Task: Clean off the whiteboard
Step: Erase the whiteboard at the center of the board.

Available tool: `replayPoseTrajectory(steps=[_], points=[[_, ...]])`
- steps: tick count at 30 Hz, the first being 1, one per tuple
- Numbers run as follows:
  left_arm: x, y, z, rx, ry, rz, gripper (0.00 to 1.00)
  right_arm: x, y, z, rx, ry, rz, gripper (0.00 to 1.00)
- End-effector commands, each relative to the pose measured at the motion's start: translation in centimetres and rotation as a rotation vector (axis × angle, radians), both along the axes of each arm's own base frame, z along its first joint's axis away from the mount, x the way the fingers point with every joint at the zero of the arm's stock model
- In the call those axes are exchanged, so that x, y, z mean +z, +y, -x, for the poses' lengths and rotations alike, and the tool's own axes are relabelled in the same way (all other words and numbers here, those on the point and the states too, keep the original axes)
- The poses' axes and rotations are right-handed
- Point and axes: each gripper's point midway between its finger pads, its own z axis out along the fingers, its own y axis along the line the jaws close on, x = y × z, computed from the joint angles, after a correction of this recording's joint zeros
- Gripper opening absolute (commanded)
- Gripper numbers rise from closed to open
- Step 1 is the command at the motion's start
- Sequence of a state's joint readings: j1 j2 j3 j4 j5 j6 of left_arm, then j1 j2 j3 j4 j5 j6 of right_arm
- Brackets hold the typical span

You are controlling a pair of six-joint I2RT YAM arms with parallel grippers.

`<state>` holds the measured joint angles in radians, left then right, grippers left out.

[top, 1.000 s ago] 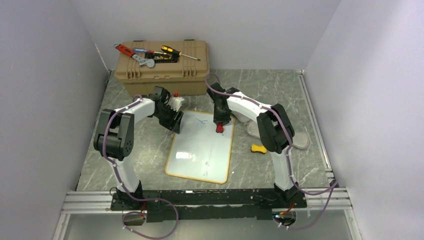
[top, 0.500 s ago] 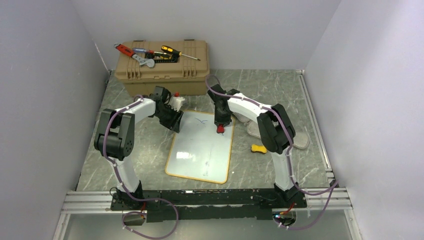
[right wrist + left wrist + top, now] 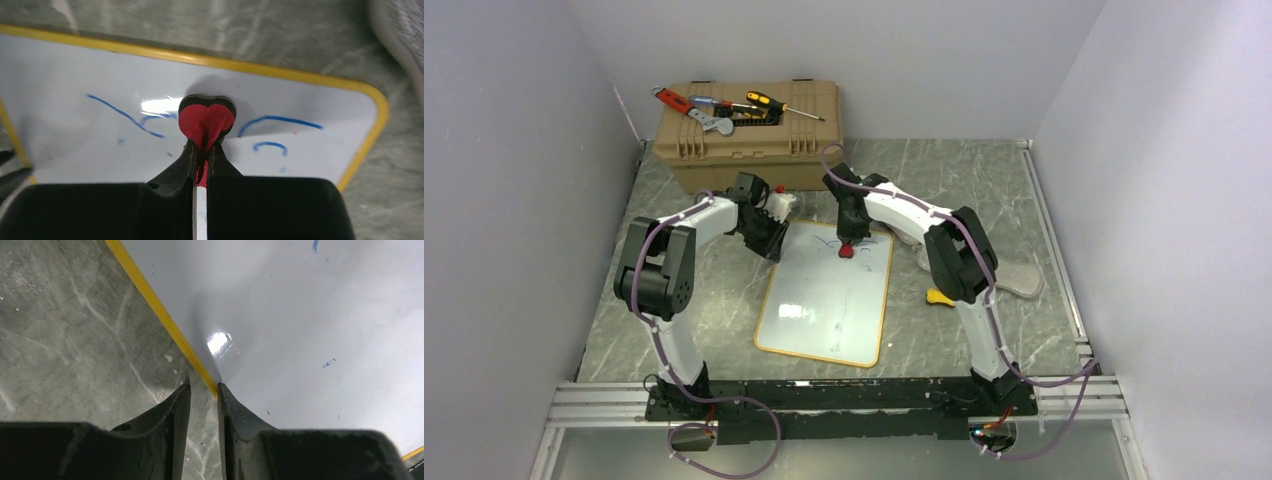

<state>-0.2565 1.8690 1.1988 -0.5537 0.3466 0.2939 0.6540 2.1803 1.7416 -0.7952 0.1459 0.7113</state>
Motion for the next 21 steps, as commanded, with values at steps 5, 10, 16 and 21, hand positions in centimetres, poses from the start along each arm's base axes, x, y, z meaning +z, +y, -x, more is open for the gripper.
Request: replayPoseTrajectory(steps=[5, 10, 16, 21], points=[[-3.9, 0.7, 3.0, -0.025, 0.122, -0.061, 0.30, -0.2, 7.6, -2.7, 0.024, -0.021, -0.158, 0.00], [-3.9, 0.9, 3.4, -0.026, 0.125, -0.066, 0.28, -0.7, 8.0, -3.6, 0.003, -0.017, -0.143, 0.00], [-4.2, 1.1, 3.8, -0.031, 0.129, -0.073, 0.27, -1.4, -0.2, -3.3, -0.089, -0.024, -0.013, 0.00], [-4.1, 1.1, 3.7, -0.033, 0.125, -0.072, 0.26, -1.9, -3.5, -0.7, -0.092, 0.000, 0.060, 0.00]])
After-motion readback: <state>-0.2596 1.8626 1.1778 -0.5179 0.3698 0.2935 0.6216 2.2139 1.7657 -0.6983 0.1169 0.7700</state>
